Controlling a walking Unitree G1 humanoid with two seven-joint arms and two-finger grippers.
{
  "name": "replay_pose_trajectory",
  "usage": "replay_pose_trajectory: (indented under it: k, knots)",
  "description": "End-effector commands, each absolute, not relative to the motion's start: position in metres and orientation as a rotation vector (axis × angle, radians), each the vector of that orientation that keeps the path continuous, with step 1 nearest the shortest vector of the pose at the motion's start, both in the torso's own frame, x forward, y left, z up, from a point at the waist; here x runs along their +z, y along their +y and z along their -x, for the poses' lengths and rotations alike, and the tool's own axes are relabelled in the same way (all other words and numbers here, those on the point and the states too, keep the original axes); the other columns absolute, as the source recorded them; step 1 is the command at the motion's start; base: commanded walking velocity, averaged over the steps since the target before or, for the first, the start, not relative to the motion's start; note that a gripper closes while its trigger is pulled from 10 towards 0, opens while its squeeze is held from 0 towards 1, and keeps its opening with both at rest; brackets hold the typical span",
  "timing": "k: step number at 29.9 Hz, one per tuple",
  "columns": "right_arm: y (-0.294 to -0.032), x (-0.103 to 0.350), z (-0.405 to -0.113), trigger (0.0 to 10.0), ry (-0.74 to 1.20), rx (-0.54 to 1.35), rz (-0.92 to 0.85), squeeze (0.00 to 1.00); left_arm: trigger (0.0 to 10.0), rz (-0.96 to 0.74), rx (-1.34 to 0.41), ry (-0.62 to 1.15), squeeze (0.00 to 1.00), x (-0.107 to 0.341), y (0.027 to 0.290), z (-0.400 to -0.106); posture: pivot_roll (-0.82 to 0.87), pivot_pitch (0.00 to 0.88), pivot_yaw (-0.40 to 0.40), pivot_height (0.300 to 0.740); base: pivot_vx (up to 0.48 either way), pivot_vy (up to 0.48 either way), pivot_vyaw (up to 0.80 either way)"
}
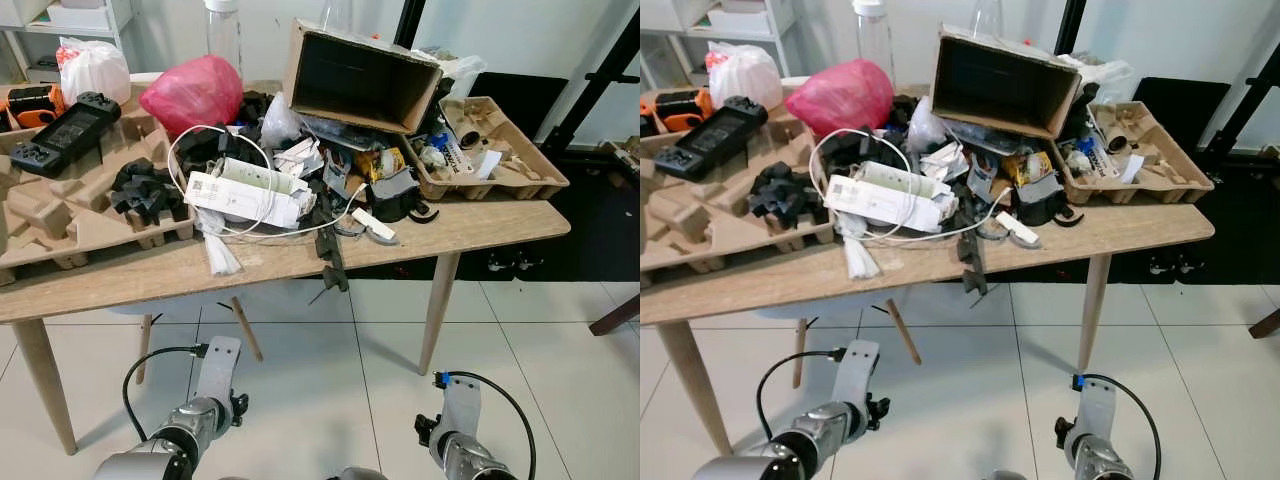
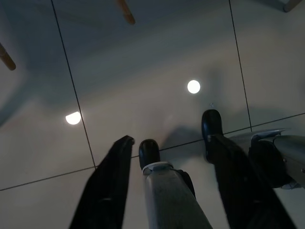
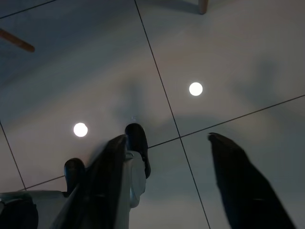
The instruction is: Picking trash to rubbish bin
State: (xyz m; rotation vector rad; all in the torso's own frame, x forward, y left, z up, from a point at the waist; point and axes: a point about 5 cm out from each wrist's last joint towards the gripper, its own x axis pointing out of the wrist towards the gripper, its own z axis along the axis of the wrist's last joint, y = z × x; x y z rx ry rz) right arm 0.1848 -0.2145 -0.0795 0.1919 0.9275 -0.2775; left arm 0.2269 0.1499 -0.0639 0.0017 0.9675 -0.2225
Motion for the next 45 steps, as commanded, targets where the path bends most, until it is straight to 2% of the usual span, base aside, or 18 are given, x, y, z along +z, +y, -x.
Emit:
replay_pose_trajectory:
  k: [1,17,19,20,29,45]
  knots:
    - [-0.218,-0.08,-0.183,10.0,0.923,-0.29,-0.199,1.0,10.0,-0.001,-0.221,0.977,1.0,-0.066,0.152,-0.224,0.15,0.048,-0.075,0.74,0.0,0.0,0.0]
    - [-0.219,-0.079,-0.183,10.0,0.92,-0.284,-0.198,1.0,10.0,-0.03,-0.223,0.972,1.0,-0.065,0.154,-0.225,0.15,0.033,-0.077,0.74,0.0,0.0,0.0]
    - [-0.222,-0.079,-0.182,10.0,0.934,-0.306,-0.157,1.0,10.0,-0.053,-0.197,0.978,1.0,-0.065,0.157,-0.225,0.15,0.033,-0.077,0.74,0.0,0.0,0.0]
    - [-0.221,-0.08,-0.181,10.0,0.934,-0.301,-0.171,0.0,10.0,-0.043,-0.212,0.981,0.0,-0.065,0.156,-0.224,0.14,0.035,-0.074,0.74,0.0,0.0,0.0]
    - [-0.214,-0.08,-0.182,10.0,0.905,-0.222,-0.194,0.0,10.0,0.004,-0.231,0.965,0.0,-0.064,0.15,-0.226,0.15,0.041,-0.075,0.74,0.0,0.0,0.0]
    - [-0.214,-0.081,-0.179,10.0,0.925,-0.206,-0.164,0.0,10.0,0.039,-0.258,0.958,0.0,-0.064,0.146,-0.226,0.15,0.046,-0.075,0.74,0.0,0.0,0.75]
